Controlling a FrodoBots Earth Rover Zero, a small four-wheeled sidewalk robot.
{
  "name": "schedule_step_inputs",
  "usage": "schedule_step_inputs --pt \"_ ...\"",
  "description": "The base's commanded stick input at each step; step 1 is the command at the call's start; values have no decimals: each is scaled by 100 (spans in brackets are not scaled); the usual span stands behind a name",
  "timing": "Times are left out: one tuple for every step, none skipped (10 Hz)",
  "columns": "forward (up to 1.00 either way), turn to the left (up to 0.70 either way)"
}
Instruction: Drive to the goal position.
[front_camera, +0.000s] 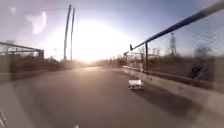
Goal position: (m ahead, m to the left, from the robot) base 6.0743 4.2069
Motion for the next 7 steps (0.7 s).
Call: schedule_step_inputs --pt "70 14" --pt "70 14" --pt "70 14" --pt "70 14" --pt "70 14" --pt "70 14" --pt "70 14"
